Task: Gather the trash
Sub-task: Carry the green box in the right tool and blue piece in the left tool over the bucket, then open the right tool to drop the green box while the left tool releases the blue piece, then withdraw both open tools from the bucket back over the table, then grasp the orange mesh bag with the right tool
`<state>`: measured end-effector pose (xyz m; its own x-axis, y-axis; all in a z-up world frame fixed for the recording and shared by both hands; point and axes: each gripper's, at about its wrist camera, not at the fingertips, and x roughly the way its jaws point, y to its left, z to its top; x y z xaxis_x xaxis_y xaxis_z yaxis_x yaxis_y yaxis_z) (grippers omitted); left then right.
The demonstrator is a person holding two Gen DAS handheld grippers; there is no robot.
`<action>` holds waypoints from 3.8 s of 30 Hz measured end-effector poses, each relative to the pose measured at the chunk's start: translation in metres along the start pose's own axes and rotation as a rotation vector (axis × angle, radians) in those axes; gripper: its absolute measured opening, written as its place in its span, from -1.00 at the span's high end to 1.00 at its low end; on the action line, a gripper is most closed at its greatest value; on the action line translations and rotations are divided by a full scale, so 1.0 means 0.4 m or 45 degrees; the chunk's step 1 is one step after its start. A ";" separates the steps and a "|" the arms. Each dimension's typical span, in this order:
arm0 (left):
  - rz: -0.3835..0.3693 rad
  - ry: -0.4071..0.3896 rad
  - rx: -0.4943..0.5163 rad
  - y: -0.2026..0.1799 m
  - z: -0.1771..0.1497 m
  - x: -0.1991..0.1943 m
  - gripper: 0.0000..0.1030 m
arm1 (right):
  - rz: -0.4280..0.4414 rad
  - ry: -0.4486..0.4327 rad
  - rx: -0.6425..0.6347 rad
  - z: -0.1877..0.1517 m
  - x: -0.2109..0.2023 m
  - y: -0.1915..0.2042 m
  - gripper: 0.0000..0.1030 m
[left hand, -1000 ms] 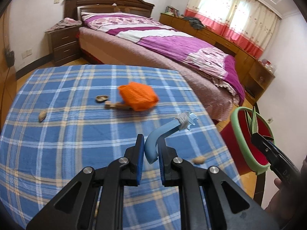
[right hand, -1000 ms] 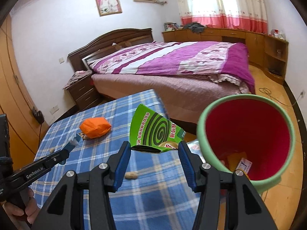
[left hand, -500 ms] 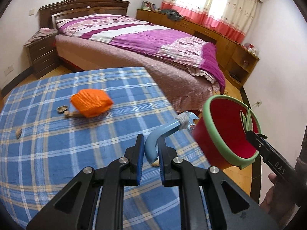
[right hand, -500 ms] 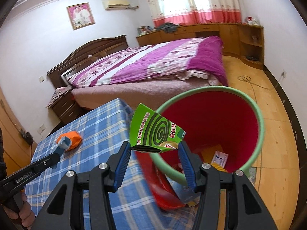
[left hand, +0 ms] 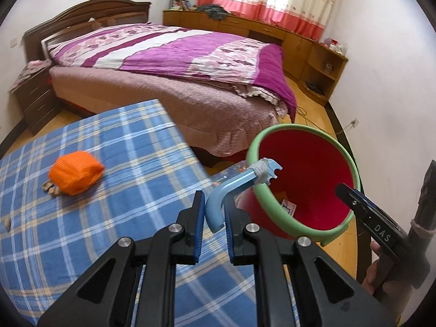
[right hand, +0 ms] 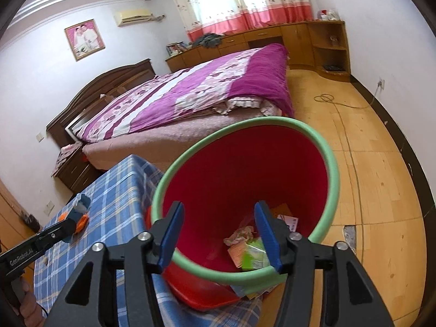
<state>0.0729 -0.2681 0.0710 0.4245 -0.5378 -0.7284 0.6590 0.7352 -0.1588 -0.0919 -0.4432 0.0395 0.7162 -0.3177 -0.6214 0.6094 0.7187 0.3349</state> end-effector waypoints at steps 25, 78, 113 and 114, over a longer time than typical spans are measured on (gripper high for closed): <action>-0.092 0.033 0.160 -0.183 0.042 0.160 0.61 | -0.043 -0.036 0.078 0.011 0.006 -0.102 -0.35; 0.417 -0.111 -0.408 0.485 -0.055 -0.063 0.18 | 0.236 0.098 -0.240 -0.010 0.031 0.338 -0.58; 0.510 -0.150 -0.650 0.753 -0.138 -0.034 0.18 | 0.381 0.316 -0.478 -0.129 0.302 0.774 -0.61; 0.505 -0.148 -0.654 0.754 -0.140 -0.034 0.18 | 0.385 0.323 -0.481 -0.132 0.311 0.784 -0.62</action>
<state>0.2312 -0.0158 -0.0044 0.6573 -0.2054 -0.7251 0.0709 0.9747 -0.2118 0.1703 -0.2247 0.0297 0.7076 0.0630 -0.7038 0.1911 0.9418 0.2764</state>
